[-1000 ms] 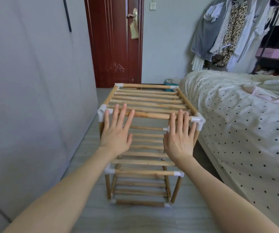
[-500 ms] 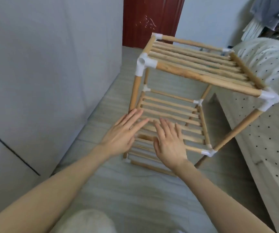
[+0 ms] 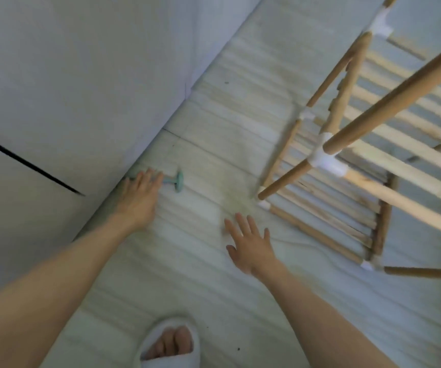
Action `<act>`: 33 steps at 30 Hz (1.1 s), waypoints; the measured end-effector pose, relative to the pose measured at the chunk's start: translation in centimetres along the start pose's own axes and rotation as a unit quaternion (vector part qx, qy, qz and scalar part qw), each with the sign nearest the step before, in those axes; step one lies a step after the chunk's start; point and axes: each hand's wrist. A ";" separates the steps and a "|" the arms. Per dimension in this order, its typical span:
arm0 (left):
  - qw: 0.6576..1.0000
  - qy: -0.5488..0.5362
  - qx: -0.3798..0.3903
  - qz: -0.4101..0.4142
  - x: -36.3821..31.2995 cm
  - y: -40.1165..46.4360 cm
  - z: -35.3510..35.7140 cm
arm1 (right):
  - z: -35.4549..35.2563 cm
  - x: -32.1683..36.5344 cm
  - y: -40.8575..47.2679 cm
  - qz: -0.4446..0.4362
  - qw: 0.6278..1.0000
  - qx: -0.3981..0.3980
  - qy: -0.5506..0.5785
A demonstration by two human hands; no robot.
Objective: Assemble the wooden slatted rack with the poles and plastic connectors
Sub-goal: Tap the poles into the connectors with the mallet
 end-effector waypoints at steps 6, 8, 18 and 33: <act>0.997 0.025 -0.073 -0.003 -0.9 1.1 2.4 | 1.9 -0.1 0.2 0.006 0.999 0.024 0.046; 0.996 0.020 -0.087 0.020 -2.1 0.8 2.2 | 1.7 0.2 0.1 0.005 0.996 0.028 0.082; 0.872 -0.473 0.126 -0.002 -7.8 -5.9 0.3 | -0.2 2.1 -5.3 0.051 0.926 0.087 0.363; 0.785 -0.533 -0.119 0.292 -16.9 -22.9 -25.4 | -14.6 2.3 -28.6 -0.170 0.828 -0.336 0.416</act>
Point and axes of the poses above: each hand's wrist, its own y-axis towards the middle knuckle, its own z-axis out of the palm, x = y × z, and after that the axes turned 11 degrees about x, right-handed
